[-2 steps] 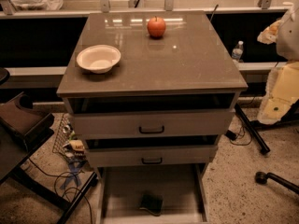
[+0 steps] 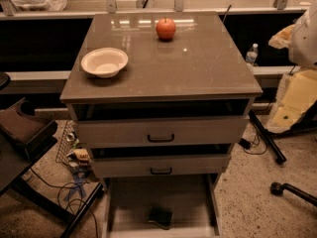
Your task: Pick sponge from bottom drawer and place on counter
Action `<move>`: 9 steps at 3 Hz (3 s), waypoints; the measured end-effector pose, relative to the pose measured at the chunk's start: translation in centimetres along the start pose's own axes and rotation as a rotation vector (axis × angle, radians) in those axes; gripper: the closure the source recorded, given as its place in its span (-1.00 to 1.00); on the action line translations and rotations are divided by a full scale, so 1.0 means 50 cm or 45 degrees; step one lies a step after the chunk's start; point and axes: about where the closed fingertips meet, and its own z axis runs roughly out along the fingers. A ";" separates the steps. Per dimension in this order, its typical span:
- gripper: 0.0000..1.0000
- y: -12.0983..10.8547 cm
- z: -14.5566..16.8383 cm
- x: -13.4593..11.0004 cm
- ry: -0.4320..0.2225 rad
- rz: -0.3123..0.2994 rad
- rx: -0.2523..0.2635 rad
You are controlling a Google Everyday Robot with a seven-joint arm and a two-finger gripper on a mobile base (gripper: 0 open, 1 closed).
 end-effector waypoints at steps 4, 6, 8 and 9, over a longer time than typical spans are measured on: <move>-1.00 0.093 0.402 -0.106 -0.877 0.083 0.084; -1.00 0.055 0.405 -0.108 -0.872 0.087 0.184; -1.00 0.124 0.556 -0.087 -0.789 0.187 0.185; -1.00 0.211 0.742 -0.049 -0.834 0.139 0.168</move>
Offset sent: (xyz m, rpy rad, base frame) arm 0.0837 0.0808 -0.1366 0.6914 -0.4249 -0.0153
